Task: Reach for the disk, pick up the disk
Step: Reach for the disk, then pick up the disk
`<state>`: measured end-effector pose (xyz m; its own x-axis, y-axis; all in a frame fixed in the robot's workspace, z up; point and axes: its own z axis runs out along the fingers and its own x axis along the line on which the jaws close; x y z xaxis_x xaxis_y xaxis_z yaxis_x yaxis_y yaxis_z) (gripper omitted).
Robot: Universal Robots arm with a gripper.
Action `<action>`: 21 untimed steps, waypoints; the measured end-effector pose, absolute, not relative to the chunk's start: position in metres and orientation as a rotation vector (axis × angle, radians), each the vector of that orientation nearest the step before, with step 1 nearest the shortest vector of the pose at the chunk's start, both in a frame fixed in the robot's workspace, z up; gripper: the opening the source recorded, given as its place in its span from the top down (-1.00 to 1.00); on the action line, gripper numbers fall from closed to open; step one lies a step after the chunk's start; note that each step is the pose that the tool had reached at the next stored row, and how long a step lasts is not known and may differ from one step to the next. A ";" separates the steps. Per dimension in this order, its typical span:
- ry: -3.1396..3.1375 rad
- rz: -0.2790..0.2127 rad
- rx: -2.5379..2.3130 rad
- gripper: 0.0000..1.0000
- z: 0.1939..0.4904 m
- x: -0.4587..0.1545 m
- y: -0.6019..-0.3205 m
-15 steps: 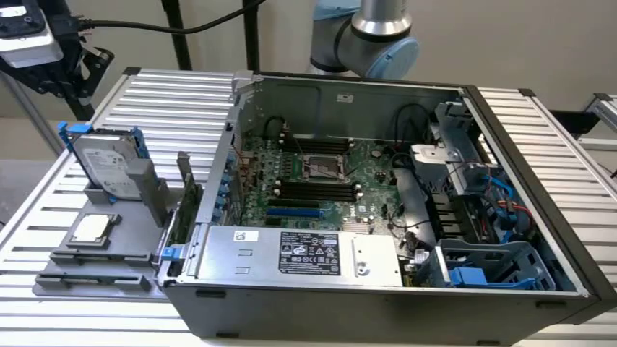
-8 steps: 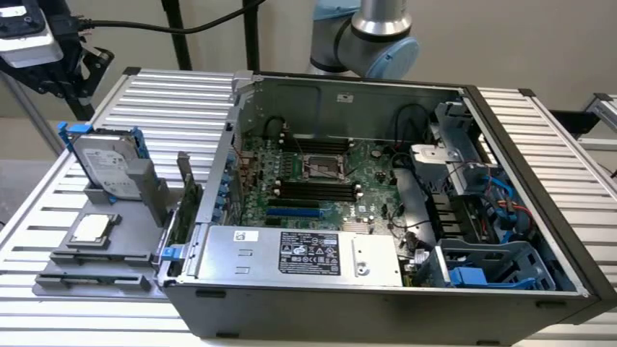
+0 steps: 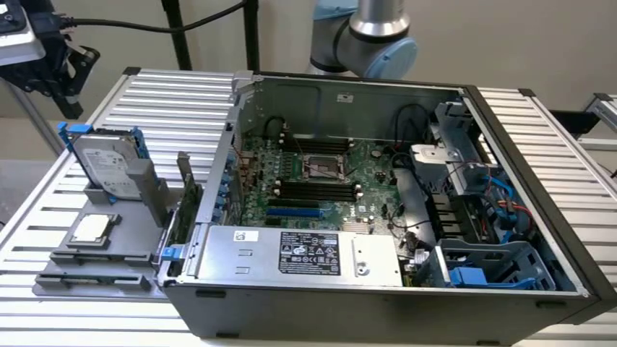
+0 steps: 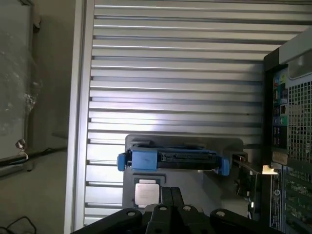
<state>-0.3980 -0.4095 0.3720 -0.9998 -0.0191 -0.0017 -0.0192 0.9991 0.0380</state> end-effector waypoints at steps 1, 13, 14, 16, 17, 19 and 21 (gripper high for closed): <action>3.139 0.059 -0.030 0.79 0.372 -0.402 -0.407; 3.140 0.044 -0.034 0.79 0.370 -0.418 -0.385; 3.140 0.044 -0.034 0.79 0.370 -0.418 -0.385; 3.140 0.044 -0.034 0.79 0.370 -0.418 -0.385; 3.140 0.044 -0.039 0.79 0.370 -0.418 -0.385; 3.139 0.044 -0.086 0.79 0.370 -0.418 -0.385; 3.137 0.044 -0.143 0.79 0.370 -0.418 -0.385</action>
